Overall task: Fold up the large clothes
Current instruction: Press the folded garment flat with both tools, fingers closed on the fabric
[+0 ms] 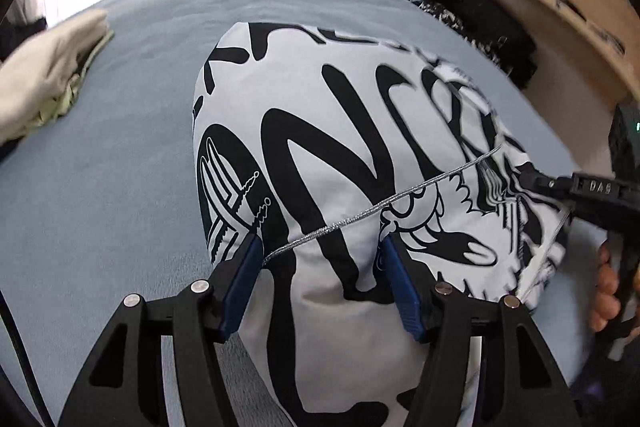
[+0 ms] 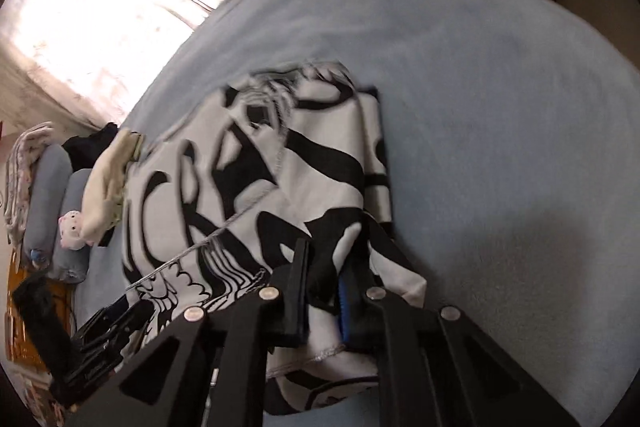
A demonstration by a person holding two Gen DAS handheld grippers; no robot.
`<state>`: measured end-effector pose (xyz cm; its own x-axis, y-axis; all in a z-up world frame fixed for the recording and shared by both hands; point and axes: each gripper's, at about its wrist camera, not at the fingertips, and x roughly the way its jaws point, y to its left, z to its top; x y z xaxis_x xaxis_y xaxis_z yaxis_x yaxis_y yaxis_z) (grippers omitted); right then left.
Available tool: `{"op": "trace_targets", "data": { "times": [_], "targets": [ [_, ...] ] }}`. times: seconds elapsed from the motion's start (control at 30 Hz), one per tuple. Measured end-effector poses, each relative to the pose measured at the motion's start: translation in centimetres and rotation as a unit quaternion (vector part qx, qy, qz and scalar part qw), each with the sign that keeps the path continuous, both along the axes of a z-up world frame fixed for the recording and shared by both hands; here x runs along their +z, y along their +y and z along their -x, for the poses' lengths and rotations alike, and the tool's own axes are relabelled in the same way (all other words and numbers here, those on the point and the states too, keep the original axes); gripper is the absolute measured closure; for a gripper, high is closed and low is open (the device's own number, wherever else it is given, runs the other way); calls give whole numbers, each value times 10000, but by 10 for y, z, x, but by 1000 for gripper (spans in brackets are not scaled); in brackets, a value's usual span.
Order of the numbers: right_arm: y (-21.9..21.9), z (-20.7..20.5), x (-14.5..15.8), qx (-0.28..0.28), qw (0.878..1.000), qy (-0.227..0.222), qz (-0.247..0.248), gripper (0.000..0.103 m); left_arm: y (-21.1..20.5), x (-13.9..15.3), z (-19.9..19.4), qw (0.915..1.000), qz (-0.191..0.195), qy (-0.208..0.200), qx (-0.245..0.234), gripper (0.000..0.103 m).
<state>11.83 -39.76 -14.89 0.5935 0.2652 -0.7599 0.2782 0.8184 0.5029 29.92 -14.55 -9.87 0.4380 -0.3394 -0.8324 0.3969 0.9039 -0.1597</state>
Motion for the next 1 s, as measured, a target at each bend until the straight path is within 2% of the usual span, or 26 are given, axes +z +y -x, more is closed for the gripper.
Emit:
{"op": "trace_targets", "data": {
  "times": [0.07, 0.23, 0.33, 0.4, 0.53, 0.6, 0.63, 0.67, 0.7, 0.87, 0.93, 1.0],
  "targets": [
    [3, 0, 1, -16, 10000, -21, 43, 90, 0, 1, 4, 10000, 3, -89, 3, 43],
    [19, -3, 17, 133, 9991, 76, 401, 86, 7, 2, 4, 9997, 214, 27, 84, 43],
    [14, -3, 33, 123, 9981, 161, 576, 84, 12, 5, 6, 9992, 349, 68, 181, 48],
    [13, 3, 52, 51, 9962, 23, 874, 84, 19, 15, 8, 9984, 498, 113, 262, 56],
    [18, 5, 81, 89, 9928, -576, 1049, 84, 24, 39, 3, 9965, 698, -133, 436, 63],
    [23, -5, 88, 190, 9916, -748, 1039, 84, 22, 46, -6, 9957, 760, -184, 505, 77],
    [27, -12, 90, 224, 9912, -782, 1045, 84, 19, 47, -13, 9952, 790, -142, 559, 81],
    [34, -21, 90, 281, 9908, -817, 1041, 84, 15, 47, -20, 9948, 826, -84, 583, 88],
    [38, -28, 89, 346, 9905, -855, 1017, 84, 12, 46, -27, 9943, 872, -41, 606, 89],
    [68, -74, 71, 807, 9899, -836, 807, 84, -11, 35, -47, 9929, 940, -56, 733, 92],
    [74, -90, 60, 868, 9894, -736, 902, 84, -14, 30, -51, 9923, 903, -191, 821, 92],
    [75, -102, 48, 790, 9872, -569, 1265, 84, -13, 21, -56, 9927, 741, -298, 900, 94]
  ]
}}
